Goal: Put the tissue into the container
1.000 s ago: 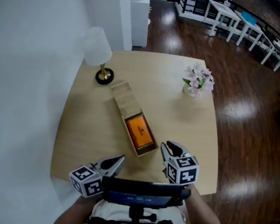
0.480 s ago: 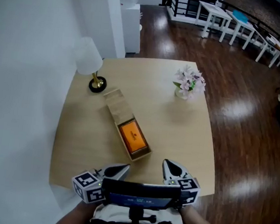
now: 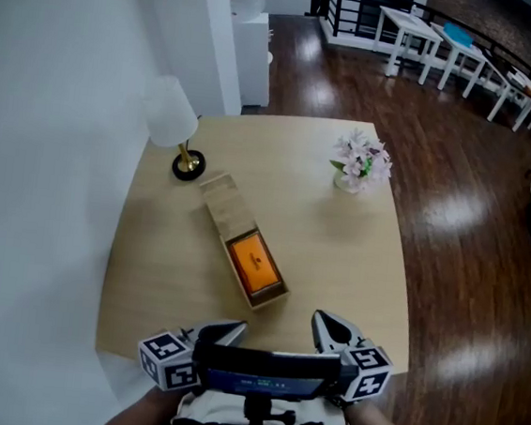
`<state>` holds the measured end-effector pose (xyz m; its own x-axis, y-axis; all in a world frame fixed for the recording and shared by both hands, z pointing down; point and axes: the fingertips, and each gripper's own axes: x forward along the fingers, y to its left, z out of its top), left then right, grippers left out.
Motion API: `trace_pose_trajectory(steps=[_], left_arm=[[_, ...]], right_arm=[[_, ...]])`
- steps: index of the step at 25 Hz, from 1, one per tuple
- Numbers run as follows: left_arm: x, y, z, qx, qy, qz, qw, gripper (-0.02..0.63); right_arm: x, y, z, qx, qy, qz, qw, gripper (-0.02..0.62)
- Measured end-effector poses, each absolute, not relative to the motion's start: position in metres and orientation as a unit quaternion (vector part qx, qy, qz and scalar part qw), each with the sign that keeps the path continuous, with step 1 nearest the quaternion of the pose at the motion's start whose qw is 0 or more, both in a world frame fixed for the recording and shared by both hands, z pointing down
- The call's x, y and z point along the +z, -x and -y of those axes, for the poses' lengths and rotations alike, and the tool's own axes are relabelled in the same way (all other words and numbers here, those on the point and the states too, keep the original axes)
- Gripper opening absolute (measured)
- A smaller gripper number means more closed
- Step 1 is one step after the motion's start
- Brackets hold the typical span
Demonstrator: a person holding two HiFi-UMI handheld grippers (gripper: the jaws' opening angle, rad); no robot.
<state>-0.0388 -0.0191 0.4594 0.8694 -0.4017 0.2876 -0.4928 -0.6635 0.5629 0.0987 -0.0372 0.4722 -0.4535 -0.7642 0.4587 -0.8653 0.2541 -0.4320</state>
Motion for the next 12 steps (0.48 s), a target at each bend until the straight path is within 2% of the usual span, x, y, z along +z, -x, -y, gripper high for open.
trace_pose_trajectory(steps=[12], left_arm=[[0.4547, 0.0308, 0.0193, 0.089, -0.913, 0.239, 0.319, -0.008]], right_arm=[[0.4728, -0.0883, 0.0347, 0.311, -0.505, 0.798, 0.106, -0.003]])
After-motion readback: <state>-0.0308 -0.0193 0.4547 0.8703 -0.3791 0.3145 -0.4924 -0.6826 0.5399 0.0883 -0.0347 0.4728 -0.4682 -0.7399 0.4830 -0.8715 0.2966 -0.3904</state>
